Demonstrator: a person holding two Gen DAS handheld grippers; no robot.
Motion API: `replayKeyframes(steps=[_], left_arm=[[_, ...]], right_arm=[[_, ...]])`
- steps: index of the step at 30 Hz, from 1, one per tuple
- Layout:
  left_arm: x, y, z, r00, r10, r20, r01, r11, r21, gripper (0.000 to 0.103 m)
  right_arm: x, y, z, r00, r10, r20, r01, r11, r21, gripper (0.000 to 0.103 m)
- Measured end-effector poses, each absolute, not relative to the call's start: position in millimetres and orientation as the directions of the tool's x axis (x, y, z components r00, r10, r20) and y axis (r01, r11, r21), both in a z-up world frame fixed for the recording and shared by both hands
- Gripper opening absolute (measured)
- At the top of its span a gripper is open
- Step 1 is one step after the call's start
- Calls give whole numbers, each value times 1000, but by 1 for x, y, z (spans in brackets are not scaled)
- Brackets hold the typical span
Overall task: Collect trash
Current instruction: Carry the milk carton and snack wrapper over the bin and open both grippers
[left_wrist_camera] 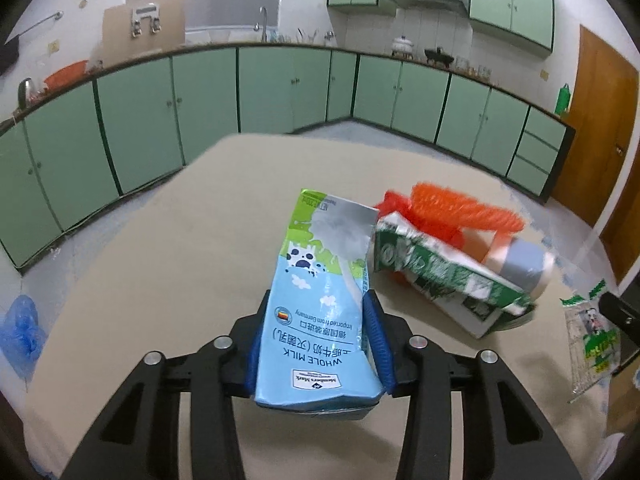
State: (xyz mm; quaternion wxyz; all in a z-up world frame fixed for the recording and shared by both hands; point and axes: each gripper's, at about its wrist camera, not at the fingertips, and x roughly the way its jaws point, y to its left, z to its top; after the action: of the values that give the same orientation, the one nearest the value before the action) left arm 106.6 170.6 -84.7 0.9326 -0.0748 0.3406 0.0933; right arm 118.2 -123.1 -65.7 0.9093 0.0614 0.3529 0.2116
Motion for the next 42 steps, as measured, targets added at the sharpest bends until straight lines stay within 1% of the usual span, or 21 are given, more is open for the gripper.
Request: replayKeyframes(steps=[5,10,18,23,27,34,42], left_arm=[[99,149,-58,793,74,-604,-153,985,-80,43],[103,99,-39,823,-35,-567,-24,995,-96,43],[122,9,-35,814,-201,-545,161,980,-120,43],[135,-37,-38,798,-266,-541,236,963,-126,43],[147,-76,-47,774,-313,-550,294,947,-126,43],[166,-136,-72,702,-382,-601,373,916,-148,43],[200,-177,-95,646,-401,-650,399,903,-161,43]], right_arm=[[110,-139,-52,689,418,-592,-325,909,262,3],[101,-172,-41,725,378,-576,-273,925,263,3],[90,-235,-31,785,262,-562,-152,960,235,3],[85,-280,-30,810,178,-558,-70,975,210,3],[87,-308,-38,815,123,-567,-10,980,199,3],[103,-348,-70,795,70,-603,68,977,204,3],[132,-368,-112,761,51,-647,103,975,198,3]])
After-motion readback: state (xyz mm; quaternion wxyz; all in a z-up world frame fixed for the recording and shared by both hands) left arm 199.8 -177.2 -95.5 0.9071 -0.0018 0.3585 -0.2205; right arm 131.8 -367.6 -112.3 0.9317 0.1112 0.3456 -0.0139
